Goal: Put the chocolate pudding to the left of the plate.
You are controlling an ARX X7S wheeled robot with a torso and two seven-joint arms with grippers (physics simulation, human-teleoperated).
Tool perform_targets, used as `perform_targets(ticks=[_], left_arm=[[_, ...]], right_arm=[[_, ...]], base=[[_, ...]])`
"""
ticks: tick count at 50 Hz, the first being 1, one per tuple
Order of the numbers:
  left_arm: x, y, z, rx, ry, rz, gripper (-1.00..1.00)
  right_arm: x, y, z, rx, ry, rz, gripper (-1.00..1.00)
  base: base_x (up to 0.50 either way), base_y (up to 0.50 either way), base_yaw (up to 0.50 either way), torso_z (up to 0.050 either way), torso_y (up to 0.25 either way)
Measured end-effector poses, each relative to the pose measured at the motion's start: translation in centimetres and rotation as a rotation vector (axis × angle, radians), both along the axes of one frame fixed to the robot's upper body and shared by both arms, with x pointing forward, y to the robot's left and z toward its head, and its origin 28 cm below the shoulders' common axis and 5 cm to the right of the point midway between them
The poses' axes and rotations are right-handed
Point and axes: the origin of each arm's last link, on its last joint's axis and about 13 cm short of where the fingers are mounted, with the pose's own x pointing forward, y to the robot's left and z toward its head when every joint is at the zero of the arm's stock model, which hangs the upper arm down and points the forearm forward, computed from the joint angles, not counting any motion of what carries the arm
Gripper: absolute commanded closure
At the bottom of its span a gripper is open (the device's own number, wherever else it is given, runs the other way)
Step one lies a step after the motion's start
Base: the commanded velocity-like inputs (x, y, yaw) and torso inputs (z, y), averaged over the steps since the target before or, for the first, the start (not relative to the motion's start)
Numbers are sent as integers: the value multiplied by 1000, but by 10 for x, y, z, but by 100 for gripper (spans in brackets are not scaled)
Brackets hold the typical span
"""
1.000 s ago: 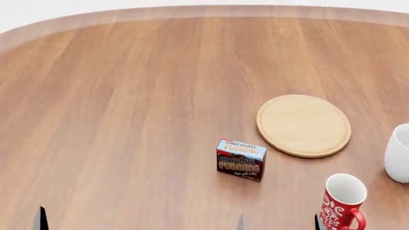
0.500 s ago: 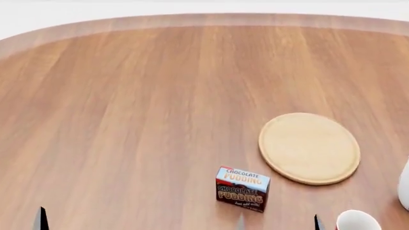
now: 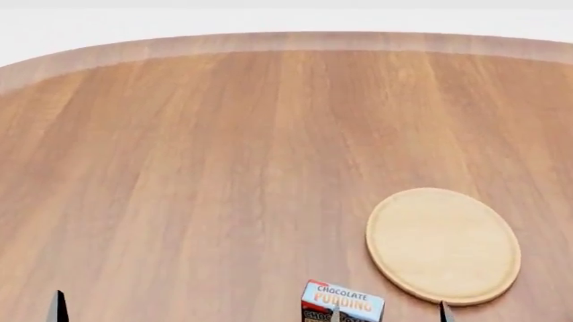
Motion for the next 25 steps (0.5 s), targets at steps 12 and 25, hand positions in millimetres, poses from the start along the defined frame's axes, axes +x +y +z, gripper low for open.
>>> perform_targets(ticks=[12,25], left_arm=[[0,0,0,2,2,-2,-100],[0,0,-1,3,3,-5,-100]], right_arm=[[0,0,0,-3,4,1,-100],[0,0,0,-2,4,3,-100]], base=[[266,0,0,0,0],[267,0,0,0,1]])
